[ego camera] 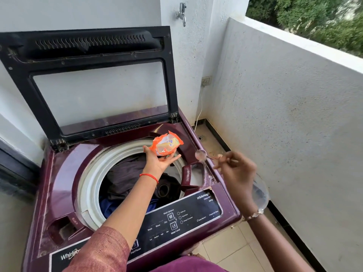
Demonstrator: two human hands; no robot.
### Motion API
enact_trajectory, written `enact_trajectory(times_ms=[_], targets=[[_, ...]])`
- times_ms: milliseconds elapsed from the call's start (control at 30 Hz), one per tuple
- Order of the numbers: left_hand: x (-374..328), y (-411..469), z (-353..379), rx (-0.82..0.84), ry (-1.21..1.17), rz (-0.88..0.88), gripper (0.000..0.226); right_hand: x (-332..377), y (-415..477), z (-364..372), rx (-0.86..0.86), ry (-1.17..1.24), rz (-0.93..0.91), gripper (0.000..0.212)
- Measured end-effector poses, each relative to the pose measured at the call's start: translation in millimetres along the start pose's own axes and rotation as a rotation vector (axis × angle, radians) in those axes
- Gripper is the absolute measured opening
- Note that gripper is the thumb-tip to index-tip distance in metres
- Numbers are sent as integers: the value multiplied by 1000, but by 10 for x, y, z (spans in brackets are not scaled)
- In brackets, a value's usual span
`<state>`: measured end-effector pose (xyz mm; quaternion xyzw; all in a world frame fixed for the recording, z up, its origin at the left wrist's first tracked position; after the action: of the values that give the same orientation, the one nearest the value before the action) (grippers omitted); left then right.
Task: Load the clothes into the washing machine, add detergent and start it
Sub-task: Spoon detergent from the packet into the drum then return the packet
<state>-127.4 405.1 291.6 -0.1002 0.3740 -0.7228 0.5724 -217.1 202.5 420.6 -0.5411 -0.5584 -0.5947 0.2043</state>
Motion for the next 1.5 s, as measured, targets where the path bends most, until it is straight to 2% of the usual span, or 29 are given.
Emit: enact_trajectory(times_ms=[100,233,400,533,600,733,867,933,967,1033,1067,1133,1167,1200,1300,1500], targets=[[-17,-39,10,2,-13,7,83,175,239,-47,-47,338,135,24],[-57,-115,30,-4,-23,17,83,343,435,131,35,521,173,31],[-73,-239,144,9,28,25,83,256,451,530,140,461,251,28],[-74,-287,214,14,30,10,90,169,428,808,254,411,318,15],[-79,-299,239,34,37,-21,93,131,411,906,349,326,338,28],[-107,-353,320,55,119,-28,87,31,444,960,472,81,327,47],[-86,-332,402,88,189,-50,76,20,359,1062,726,179,336,50],[-40,-298,437,107,220,-84,71,8,388,1041,671,166,290,52],[11,-321,468,131,228,-129,71,4,425,1006,606,144,271,45],[107,-442,510,141,229,-206,73,-28,507,922,463,78,240,17],[141,-480,514,134,240,-233,75,-37,547,863,388,50,236,12],[187,-538,522,135,291,-272,81,-47,612,718,270,54,271,16],[196,-548,527,140,346,-277,81,-24,637,642,233,78,291,11],[199,-537,534,138,423,-263,79,10,664,555,203,101,306,5],[185,-531,675,196,642,-100,58,112,763,254,136,115,322,13],[540,-706,1289,489,1036,147,29,150,872,-505,17,49,384,20]])
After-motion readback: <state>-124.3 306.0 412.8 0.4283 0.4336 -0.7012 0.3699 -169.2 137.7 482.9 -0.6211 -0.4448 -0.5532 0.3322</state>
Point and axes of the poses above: each hand's wrist, its own y-axis towards the middle knuckle, its own z-axis out of the palm, x = y × z, the point moved 7 cm from there along y, towards the middle knuckle, and after that the axes turned 2 degrees about -x, right-handed, at the moved point
